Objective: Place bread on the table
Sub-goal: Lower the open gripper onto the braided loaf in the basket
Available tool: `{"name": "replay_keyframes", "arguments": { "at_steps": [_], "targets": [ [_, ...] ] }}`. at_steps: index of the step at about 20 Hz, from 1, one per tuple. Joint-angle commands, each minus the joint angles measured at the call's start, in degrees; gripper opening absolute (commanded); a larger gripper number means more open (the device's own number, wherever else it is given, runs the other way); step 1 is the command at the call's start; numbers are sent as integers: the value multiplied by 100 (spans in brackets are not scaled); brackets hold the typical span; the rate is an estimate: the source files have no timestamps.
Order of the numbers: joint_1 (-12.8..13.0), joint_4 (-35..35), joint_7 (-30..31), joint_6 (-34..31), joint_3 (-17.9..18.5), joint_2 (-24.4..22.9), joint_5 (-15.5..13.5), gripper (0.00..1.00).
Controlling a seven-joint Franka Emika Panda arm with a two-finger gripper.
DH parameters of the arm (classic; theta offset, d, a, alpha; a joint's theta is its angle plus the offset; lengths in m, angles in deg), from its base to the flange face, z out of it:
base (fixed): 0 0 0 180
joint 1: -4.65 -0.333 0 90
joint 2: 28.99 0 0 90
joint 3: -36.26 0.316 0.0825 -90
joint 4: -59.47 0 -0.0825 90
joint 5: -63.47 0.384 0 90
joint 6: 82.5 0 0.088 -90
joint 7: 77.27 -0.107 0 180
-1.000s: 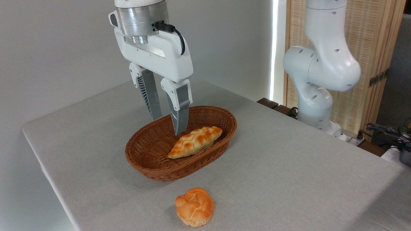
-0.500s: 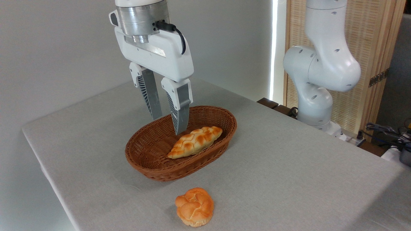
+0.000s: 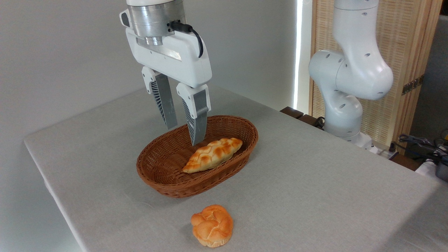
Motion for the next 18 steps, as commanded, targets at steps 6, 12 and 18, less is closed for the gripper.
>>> {"name": "replay_keyframes", "arguments": {
  "at_steps": [6,12,18],
  "targets": [
    [26,1434,18,334,-216,-945,27,100],
    [87,2622,18,925,-567,-1342,-105,100],
    [140,3238,18,1477,-778,-1316,-457,100]
  ]
}}
